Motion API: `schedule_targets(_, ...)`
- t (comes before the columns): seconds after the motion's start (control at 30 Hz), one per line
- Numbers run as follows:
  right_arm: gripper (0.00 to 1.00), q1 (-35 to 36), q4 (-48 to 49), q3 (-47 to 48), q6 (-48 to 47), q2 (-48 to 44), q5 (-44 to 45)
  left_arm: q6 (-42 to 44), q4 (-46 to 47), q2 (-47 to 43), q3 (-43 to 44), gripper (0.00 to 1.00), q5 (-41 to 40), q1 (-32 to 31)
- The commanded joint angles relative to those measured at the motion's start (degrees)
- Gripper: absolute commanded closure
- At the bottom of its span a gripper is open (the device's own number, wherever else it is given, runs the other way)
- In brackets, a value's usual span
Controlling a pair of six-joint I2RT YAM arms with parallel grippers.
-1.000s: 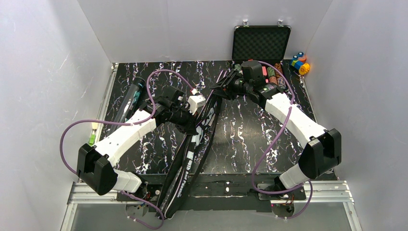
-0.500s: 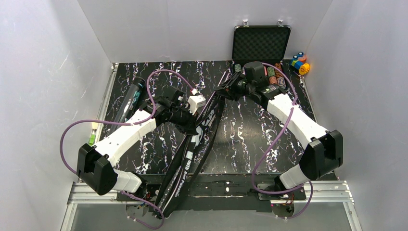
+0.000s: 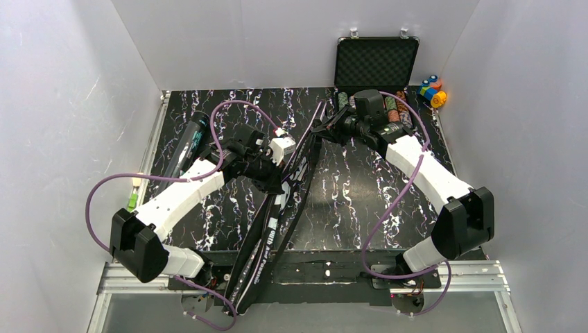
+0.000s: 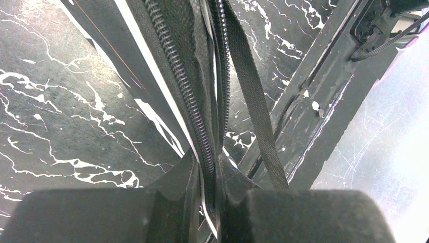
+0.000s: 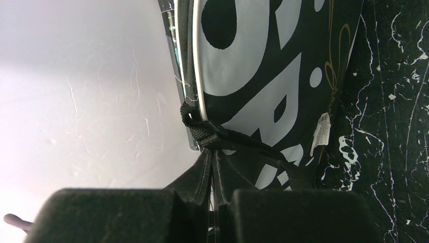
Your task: Pack up the badminton gear
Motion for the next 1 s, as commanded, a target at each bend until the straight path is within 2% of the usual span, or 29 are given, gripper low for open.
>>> schedule_targets(0.0, 0.93, -0.38, 2.21, -0.34, 0.05, -0.18, 0.29, 0.95, 2.69, -4.57, 0.42, 1.0, 2.15, -0.31)
schedule_targets(0.13, 0.99, -0.4, 2.51, 0.44, 0.09, 0.16, 0.04, 0.94, 2.67, -4.52, 0.41, 1.0, 2.25, -0.31)
schedule_targets(0.4, 0.99, 0.17, 4.16, -1.84, 0.71, -1.81, -1.58, 0.82, 2.81, -4.0, 0.65, 1.0, 2.37, -0.31)
schedule_targets(0.87, 0.99, 6.17, 3.86, -8.01, -0.8, -5.84, -0.51, 0.76, 2.76, -3.41, 1.03, 1.0, 2.18, -0.31)
schedule_targets(0.9, 0.98, 5.91, 2.95, -7.58, -1.0, -6.07, 0.68, 0.77, 2.77, -3.36, 1.1, 1.0, 2.2, -0.31)
schedule_targets(0.97, 0.77, 5.11, 1.68, -6.56, -1.16, -6.17, 2.22, 0.77, 2.64, -3.42, 1.2, 1.0, 2.15, -0.31)
